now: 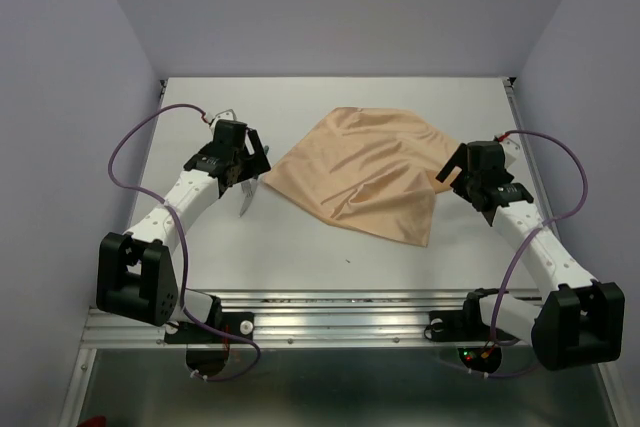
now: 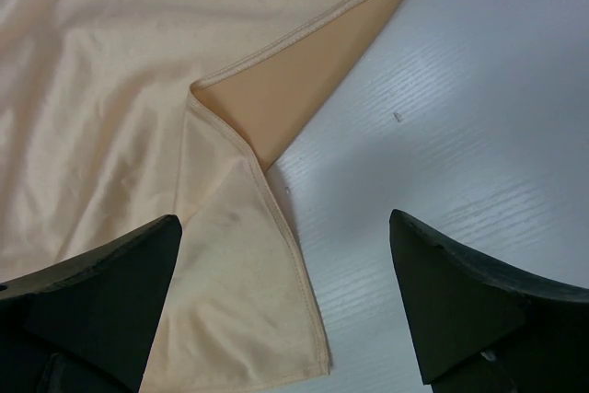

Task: Fold the napkin into a case and place the utensils inside
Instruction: Pick up the crumpled napkin from the center of the board.

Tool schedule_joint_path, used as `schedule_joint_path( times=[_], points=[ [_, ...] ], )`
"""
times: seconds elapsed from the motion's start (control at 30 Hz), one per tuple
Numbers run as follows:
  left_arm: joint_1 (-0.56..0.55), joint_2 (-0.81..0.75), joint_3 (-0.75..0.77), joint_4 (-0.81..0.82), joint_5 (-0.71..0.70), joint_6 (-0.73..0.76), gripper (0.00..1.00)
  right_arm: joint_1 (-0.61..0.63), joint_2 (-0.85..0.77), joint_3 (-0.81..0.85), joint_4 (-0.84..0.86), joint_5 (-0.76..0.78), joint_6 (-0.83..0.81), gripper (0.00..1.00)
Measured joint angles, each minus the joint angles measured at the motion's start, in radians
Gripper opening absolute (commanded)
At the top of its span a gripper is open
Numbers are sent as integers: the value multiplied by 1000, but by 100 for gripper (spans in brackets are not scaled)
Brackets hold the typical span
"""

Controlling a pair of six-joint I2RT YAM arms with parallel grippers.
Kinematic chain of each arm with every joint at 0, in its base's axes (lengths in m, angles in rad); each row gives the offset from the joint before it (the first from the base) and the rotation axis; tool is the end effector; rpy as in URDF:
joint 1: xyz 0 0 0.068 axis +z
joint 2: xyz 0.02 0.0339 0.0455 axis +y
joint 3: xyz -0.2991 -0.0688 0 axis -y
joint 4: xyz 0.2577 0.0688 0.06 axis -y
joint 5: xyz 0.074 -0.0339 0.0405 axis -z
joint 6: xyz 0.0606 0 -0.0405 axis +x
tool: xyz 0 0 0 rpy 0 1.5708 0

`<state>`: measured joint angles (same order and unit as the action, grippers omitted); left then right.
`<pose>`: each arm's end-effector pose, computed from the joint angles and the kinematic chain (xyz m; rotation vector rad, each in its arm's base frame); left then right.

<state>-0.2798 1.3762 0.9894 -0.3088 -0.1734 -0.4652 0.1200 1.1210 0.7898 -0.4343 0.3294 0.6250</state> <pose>0.3163 -0.0800 0.2796 -0.3007 2.2417 -0.2018 0.2484 0.0102 0.2648 0.7259 2.1675 0.0005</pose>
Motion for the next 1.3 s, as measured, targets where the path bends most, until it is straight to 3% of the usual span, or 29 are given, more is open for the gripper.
schedule_joint_path(
  times=[0.17, 0.4, 0.73, 0.97, 1.3],
  points=[
    [0, 0, 0, 2, 23, -1, 98, 0, 0, -1, 0, 1, 0, 100],
    [0, -20, -37, 26, 45, -29, 89, 0, -7, -20, 1, -11, -1, 100],
    [-49, -37, -145, 57, 34, -219, 82, 0, -67, -70, 38, -82, -22, 100],
    [-59, 2, -200, 129, 37, -341, 75, 0, -79, -85, 58, -103, -25, 100],
    [-59, 183, -200, 274, 48, -406, 65, 0, -121, -99, 52, -89, -31, 100]
  ],
)
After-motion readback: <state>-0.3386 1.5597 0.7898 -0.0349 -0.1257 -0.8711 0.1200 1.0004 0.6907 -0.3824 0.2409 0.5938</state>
